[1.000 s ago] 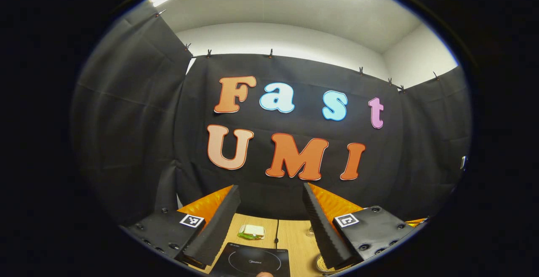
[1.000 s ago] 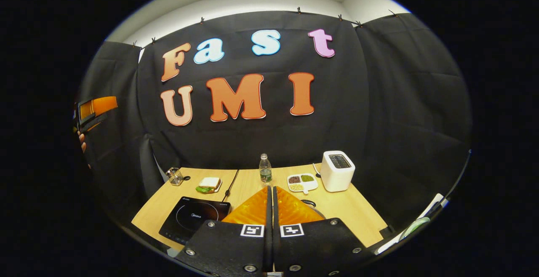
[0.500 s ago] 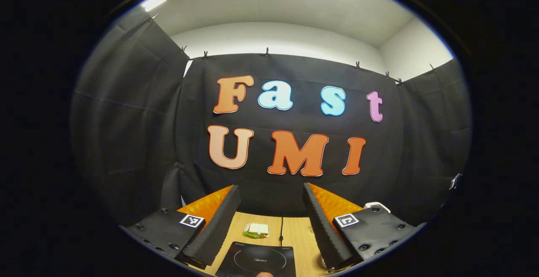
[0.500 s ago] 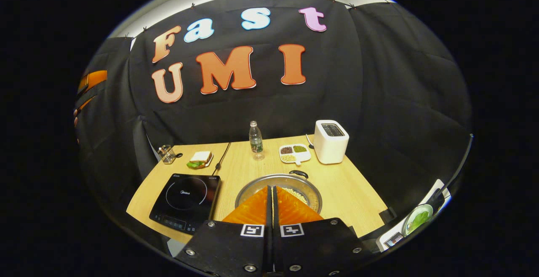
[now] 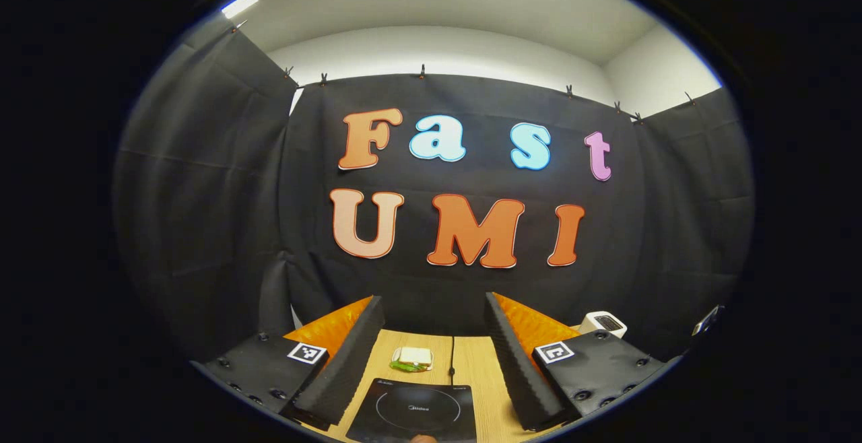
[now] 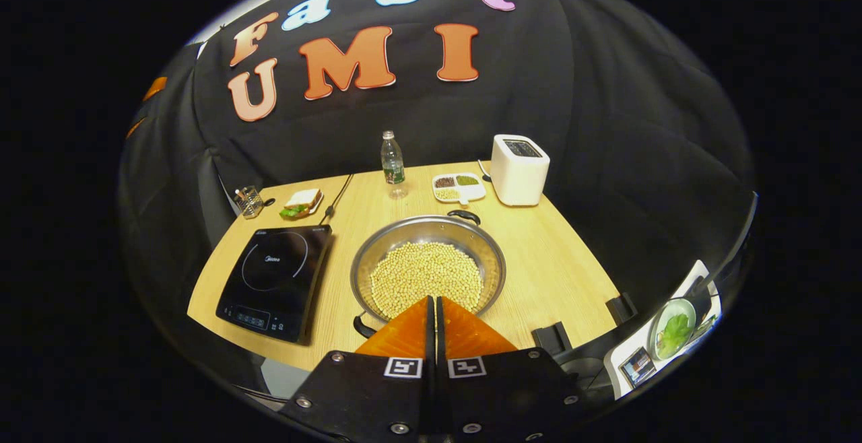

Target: First push the handle of the pot to place it horizontally, then grasp the pot with both hands and set it on the induction cooktop.

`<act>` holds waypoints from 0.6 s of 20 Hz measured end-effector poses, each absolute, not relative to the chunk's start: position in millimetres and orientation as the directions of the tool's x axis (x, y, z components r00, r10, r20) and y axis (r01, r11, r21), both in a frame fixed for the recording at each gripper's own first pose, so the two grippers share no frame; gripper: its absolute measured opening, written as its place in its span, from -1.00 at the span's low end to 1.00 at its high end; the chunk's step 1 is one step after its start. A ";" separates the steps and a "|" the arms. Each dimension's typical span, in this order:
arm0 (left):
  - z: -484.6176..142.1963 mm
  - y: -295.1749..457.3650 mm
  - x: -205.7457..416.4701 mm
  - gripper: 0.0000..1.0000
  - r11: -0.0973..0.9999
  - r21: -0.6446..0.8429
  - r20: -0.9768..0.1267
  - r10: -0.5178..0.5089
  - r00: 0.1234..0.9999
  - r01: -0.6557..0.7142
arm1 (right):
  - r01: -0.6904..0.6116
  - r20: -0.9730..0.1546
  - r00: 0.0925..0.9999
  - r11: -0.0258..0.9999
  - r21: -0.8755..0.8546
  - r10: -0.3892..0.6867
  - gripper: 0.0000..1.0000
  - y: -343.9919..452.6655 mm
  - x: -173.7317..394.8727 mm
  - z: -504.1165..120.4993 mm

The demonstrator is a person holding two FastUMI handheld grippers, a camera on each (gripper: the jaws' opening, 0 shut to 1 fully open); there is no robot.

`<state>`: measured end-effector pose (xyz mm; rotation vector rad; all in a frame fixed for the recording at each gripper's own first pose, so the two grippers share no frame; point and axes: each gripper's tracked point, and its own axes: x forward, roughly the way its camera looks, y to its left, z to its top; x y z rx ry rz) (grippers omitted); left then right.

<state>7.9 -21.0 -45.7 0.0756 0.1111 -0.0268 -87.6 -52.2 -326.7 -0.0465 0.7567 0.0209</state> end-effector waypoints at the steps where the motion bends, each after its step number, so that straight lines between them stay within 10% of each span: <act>1: -47.7 -19.3 7.4 0.94 0.997 0.076 -0.114 -0.020 0.993 0.029 | -0.030 -0.699 0.715 0.999 -0.038 -0.005 -1.00 -55.1 -91.3 -335.1; 12: -66.3 5.0 0.7 0.94 0.995 0.097 -0.159 0.036 0.987 -0.021 | -0.053 -0.828 0.559 0.996 -0.074 -0.032 -1.00 -59.2 -122.3 -421.3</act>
